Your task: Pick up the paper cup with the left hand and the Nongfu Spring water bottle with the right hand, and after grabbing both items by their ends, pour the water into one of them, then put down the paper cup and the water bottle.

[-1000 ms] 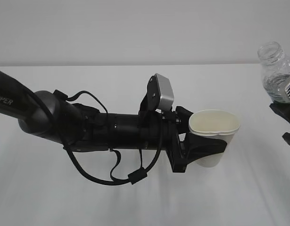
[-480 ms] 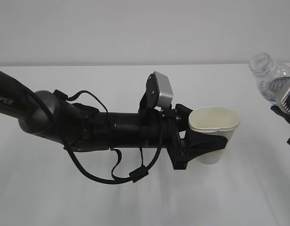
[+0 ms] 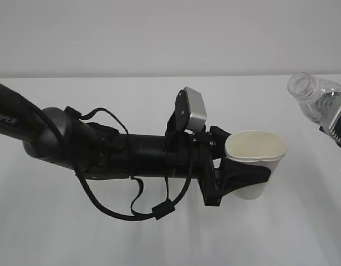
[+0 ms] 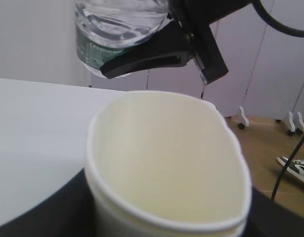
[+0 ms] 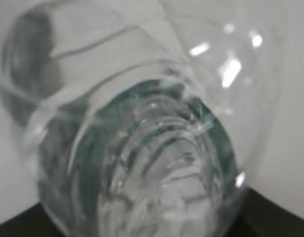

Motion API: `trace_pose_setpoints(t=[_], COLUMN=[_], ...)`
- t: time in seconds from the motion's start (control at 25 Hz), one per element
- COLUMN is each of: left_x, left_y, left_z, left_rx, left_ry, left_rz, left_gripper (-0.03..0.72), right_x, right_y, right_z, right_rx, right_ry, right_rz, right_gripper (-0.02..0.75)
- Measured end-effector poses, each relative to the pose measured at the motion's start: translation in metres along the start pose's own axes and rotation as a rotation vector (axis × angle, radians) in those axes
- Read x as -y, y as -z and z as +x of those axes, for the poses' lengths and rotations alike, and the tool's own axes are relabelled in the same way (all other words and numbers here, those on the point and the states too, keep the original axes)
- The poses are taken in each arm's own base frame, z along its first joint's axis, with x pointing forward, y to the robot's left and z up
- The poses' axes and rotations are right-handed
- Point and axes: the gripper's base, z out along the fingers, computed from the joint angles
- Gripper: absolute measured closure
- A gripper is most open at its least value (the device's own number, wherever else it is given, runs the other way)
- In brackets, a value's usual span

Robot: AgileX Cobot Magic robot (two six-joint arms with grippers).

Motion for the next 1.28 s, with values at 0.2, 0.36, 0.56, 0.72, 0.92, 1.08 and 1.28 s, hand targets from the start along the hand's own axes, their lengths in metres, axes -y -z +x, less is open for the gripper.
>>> trace_pose_setpoints(t=[0.2,0.36,0.56,0.72,0.92,1.08,1.28], left_x=[0.0022,-0.0005,-0.0003,0.0006,0.0023,0.0037,0.0052], left_y=[-0.0022,-0.0054,-0.0057,-0.0057,-0.0056,-0.0054,-0.0053], left_z=[-0.0014,-0.0079,-0.0085,-0.0078,-0.0067,-0.0065,-0.0062], left_rx=[-0.006,0.006,0.005,-0.002,-0.014,-0.016,-0.021], left_ry=[-0.022,-0.033,-0.031,-0.035,-0.039,-0.035,-0.034], left_rz=[0.029,0.04,0.046,0.056,0.075,0.091,0.109], left_gripper=[0.258,0.258,0.258,0.258,0.258,0.258,0.258], right_x=[0.0,0.0,0.0,0.0,0.0,0.0,0.0], right_y=[0.0,0.0,0.0,0.0,0.0,0.0,0.0], right_z=[0.0,0.0,0.0,0.0,0.0,0.0,0.0], right_rx=[0.0,0.0,0.0,0.0,0.0,0.0,0.0], right_ry=[0.01,0.04,0.094,0.131,0.182,0.201,0.221], right_rz=[0.0,0.0,0.0,0.0,0.0,0.0,0.0], right_gripper=[0.322,0.322,0.322,0.322,0.322,0.322,0.322])
